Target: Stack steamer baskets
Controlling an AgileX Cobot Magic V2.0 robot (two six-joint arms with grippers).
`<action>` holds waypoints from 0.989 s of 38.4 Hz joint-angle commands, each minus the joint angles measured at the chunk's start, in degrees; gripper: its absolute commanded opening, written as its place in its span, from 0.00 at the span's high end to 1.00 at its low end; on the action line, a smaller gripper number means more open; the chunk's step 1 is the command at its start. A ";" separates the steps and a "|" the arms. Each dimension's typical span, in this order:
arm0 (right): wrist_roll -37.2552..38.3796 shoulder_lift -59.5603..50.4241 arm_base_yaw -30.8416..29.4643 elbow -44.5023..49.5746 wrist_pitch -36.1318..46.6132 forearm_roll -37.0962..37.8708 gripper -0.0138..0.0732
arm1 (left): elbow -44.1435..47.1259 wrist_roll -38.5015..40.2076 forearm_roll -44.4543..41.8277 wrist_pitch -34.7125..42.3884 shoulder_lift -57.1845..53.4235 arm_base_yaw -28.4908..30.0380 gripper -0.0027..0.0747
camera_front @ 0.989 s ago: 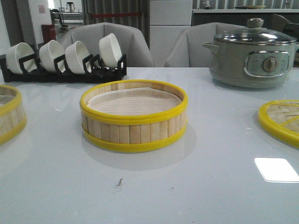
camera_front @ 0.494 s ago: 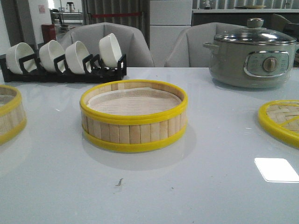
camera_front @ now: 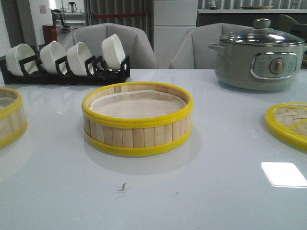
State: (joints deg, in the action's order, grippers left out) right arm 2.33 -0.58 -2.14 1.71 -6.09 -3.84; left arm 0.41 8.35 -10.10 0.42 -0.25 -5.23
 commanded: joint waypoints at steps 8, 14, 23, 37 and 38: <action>-0.42 -1.22 -0.31 -0.81 5.38 -0.36 0.76 | 0.09 -0.03 0.16 5.25 -0.79 -0.02 0.85; -0.42 -1.22 -0.31 -0.81 5.38 -0.36 0.76 | -0.02 -0.03 0.04 5.14 -0.74 -0.02 0.85; -0.42 -1.22 -0.31 -0.81 5.38 -0.36 0.76 | -8.56 -0.03 0.04 -0.42 11.07 -2.58 0.85; -0.42 -1.22 -0.31 -0.81 5.38 -0.36 0.76 | -60.75 -4.24 -0.22 -35.30 49.14 -3.75 0.85; -0.42 -1.22 -0.31 -0.81 5.38 -0.36 0.76 | -61.92 -4.41 -0.22 -36.55 50.52 -3.75 0.85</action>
State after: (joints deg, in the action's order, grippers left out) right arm 2.33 -0.58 -2.14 1.71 -6.09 -3.84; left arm -55.22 5.30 -10.19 -34.27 46.94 -8.59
